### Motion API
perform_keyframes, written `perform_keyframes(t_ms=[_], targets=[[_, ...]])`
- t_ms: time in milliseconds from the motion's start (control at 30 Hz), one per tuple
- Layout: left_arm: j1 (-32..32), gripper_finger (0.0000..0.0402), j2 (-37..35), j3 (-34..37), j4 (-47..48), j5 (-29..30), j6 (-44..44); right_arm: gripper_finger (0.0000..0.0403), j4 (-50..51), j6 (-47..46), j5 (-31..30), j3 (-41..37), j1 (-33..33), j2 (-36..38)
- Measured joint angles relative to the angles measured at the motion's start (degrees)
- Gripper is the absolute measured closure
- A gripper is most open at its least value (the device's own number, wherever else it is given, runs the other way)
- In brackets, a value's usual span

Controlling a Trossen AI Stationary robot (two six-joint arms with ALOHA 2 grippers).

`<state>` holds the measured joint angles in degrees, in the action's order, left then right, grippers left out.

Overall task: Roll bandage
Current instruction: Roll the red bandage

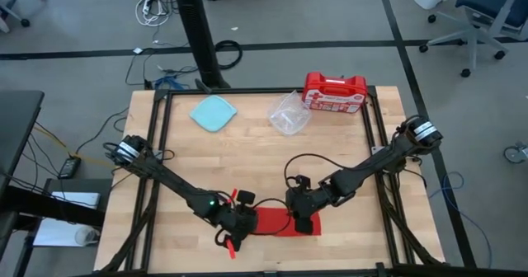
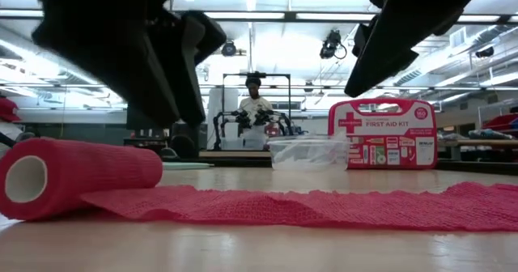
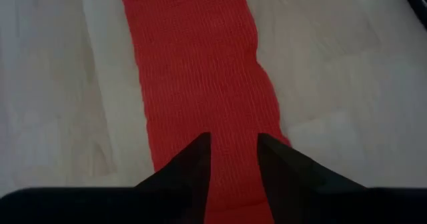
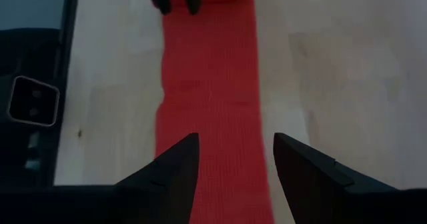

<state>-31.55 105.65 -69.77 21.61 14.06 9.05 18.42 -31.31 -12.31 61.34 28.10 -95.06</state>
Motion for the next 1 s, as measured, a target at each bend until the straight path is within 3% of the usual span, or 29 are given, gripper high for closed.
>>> perform_keyframes(t_ms=[367, 1000], targets=[[-1.08, 0.0275, -0.07, -4.16, 18.51, -4.21, 9.17, 0.0211, 5.96, -0.62, -4.08, 0.0, 0.39, 0.72], [-2.97, 0.0275, -0.15, -4.07, 21.41, -3.97, 10.91, 0.0211, 5.52, -3.21, -5.58, -1.46, 3.28, 0.57]])
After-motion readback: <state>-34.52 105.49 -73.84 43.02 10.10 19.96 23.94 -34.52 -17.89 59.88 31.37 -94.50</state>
